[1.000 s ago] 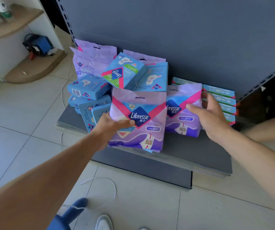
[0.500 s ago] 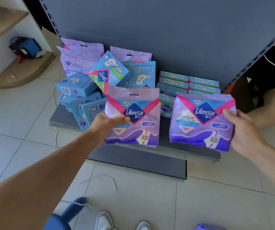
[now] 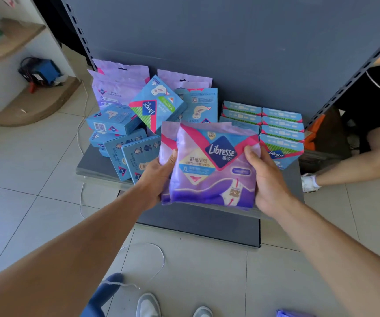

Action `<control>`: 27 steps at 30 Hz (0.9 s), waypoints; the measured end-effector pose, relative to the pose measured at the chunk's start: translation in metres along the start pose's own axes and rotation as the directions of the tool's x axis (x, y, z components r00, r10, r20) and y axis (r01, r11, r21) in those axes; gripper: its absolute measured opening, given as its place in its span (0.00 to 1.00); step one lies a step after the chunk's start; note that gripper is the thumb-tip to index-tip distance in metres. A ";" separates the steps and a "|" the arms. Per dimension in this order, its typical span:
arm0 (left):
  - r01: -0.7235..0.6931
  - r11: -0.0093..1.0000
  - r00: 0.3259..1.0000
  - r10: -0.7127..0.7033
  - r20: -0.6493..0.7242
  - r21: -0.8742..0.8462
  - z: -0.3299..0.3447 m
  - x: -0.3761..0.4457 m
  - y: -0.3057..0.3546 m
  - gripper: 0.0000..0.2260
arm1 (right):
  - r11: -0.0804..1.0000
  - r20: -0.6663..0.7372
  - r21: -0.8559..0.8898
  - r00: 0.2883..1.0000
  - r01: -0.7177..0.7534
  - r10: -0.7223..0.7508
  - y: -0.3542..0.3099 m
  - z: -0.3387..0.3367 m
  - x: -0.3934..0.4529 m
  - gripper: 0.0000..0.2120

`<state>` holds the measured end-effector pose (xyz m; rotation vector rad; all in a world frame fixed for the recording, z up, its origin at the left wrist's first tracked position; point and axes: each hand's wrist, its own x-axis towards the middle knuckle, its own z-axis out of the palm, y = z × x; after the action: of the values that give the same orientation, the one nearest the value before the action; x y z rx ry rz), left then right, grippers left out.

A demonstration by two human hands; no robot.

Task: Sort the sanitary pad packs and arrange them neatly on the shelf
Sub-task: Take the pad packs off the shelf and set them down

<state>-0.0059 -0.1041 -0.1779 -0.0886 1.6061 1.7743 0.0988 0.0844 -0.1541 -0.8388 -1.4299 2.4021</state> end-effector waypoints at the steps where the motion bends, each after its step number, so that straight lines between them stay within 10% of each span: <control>1: 0.017 1.000 1.000 -0.017 -0.001 -0.017 -0.002 0.000 0.002 0.12 | 1.000 0.012 0.001 1.000 -0.006 0.006 0.003 0.006 0.000 0.09; 7: 0.105 0.989 0.974 -0.082 0.210 -0.102 -0.011 -0.009 0.025 0.31 | 0.998 -0.007 -0.066 1.000 -0.018 0.018 0.016 0.027 -0.002 0.10; 14: -0.069 0.981 0.962 0.017 0.274 0.184 -0.016 -0.009 0.025 0.42 | 0.964 -0.118 -0.258 0.988 0.069 -0.103 0.024 0.032 -0.025 0.10; 20: -0.177 0.938 0.930 0.060 0.363 0.299 0.006 -0.016 0.010 0.43 | 0.906 -0.121 -0.338 0.943 0.254 -0.310 0.029 0.018 -0.075 0.46; 27: -0.355 0.843 0.887 0.165 0.432 0.405 0.089 -0.056 -0.018 0.40 | 0.782 -0.232 -0.575 0.867 0.243 -0.441 0.030 -0.042 -0.151 0.47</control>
<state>0.0813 -0.0517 -0.1453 0.7078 1.7629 1.4143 0.2491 0.0307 -0.1413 -0.9532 -1.9145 1.4935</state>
